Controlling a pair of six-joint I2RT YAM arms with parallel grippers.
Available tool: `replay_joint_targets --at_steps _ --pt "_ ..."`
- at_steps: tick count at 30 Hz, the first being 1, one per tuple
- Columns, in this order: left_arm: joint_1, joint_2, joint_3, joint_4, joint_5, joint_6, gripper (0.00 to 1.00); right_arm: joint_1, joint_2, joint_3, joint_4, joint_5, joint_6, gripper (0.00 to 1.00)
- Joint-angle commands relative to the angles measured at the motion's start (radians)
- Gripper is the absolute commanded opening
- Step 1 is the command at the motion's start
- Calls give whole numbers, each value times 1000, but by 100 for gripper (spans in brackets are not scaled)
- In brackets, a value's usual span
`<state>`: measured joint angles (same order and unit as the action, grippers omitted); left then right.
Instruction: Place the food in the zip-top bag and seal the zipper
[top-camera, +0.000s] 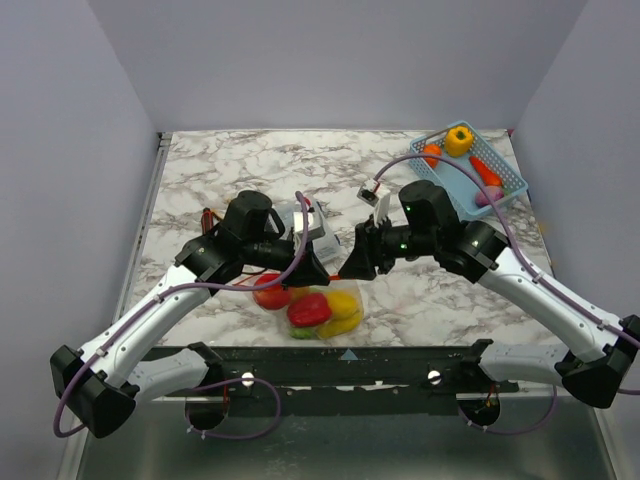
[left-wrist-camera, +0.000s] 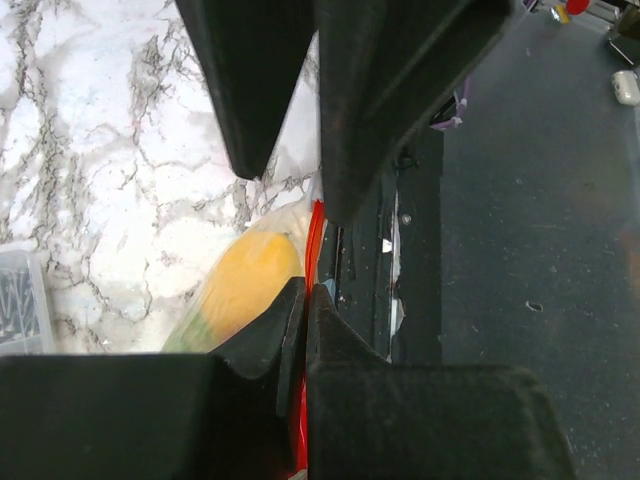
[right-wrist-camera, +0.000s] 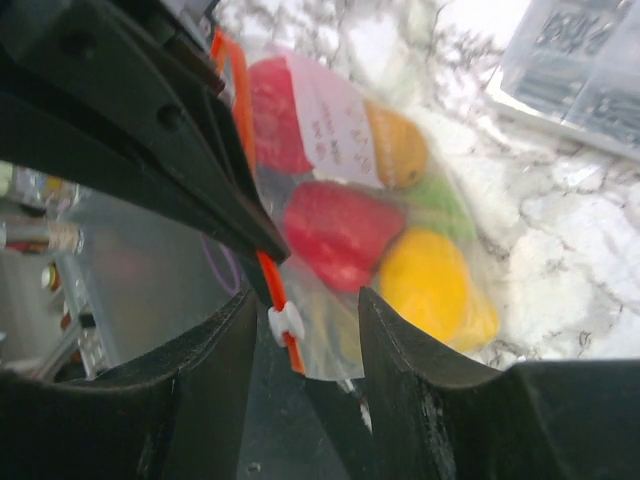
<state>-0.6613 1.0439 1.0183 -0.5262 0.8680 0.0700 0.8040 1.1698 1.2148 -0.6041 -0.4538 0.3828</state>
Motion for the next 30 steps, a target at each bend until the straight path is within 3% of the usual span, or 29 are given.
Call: replay_joint_targets --at_steps 1,5,8,15,18,21,25,30 --pt "-1 19 -1 18 53 -15 0 3 -3 39 -83 -115 -68 48" --pt "-1 6 -7 28 43 -15 0 3 2 40 -88 -98 -81 43" --pt "-1 8 -9 30 45 -15 0 3 26 59 -103 -81 -86 27" --pt "0 18 -4 23 43 -15 0 3 73 135 -161 -81 -123 18" --pt "0 17 -4 26 46 -18 0 4 86 130 -169 -115 -138 18" --pt "1 20 -6 28 49 -19 0 4 83 125 -176 -106 -144 28" --pt "2 20 -6 30 49 -21 0 3 55 130 -169 -130 -117 33" --pt "1 24 -5 32 57 -24 0 3 50 128 -185 -120 -115 32"
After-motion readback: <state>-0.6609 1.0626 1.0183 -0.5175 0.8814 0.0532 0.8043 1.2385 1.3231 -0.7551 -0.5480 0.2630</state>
